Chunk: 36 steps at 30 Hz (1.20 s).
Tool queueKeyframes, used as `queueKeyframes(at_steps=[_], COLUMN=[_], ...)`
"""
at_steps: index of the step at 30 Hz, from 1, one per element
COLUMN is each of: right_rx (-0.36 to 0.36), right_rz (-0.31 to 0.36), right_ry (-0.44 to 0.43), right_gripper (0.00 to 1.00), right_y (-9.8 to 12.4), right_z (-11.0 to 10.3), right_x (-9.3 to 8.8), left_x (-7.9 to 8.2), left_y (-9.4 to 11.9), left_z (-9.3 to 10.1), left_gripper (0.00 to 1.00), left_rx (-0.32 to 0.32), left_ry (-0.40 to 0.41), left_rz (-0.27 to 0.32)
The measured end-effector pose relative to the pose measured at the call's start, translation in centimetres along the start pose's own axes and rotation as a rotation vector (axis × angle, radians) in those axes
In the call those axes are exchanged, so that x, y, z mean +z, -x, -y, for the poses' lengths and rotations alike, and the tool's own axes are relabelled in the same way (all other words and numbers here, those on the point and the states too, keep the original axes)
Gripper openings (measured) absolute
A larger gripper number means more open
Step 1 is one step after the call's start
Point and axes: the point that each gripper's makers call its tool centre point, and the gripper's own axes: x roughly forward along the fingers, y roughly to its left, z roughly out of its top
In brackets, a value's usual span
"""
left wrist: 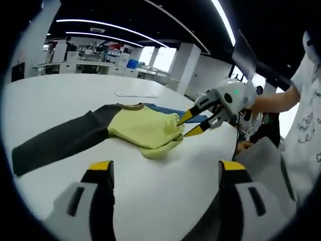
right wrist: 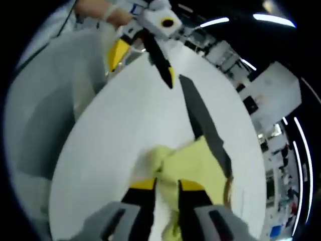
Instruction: Fold the garment on the visible template until the final outline fits inside the template.
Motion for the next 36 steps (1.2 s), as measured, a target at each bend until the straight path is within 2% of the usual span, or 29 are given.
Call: queueKeyframes(at_steps=[2, 7, 10, 18, 27, 30, 36], right_rx=[-0.005, -0.04, -0.084, -0.198, -0.269, -0.288, -0.316], right_rz=[-0.009, 0.009, 0.041, 0.097, 0.103, 0.103, 0.072], right_ry=[0.003, -0.049, -0.138, -0.273, -0.414, -0.479, -0.536], right_gripper=[0.0, 0.0, 0.0, 0.0, 0.0, 0.0, 0.0], right_y=[0.0, 0.8, 1.8, 3.4, 3.6, 3.2, 1.7], right_z=[0.1, 1.3, 3.4, 9.3, 14.5, 16.1, 19.1], right_x=[-0.2, -0.1, 0.5, 0.9, -1.4, -2.3, -4.4], left_x=[-0.2, -0.5, -0.4, -0.4, -0.5, -0.5, -0.7], left_y=[0.0, -0.1, -0.3, -0.9, -0.7, -0.6, -0.5], left_z=[-0.1, -0.1, 0.0, 0.2, -0.3, -0.6, -0.9], left_gripper=[0.83, 0.82, 0.82, 0.81, 0.81, 0.8, 0.8], left_rx=[-0.001, -0.004, -0.009, -0.024, -0.02, -0.02, -0.016], left_ry=[0.005, 0.016, 0.02, 0.029, 0.042, 0.045, 0.055], left_rz=[-0.003, -0.006, -0.005, -0.006, -0.011, -0.009, -0.013])
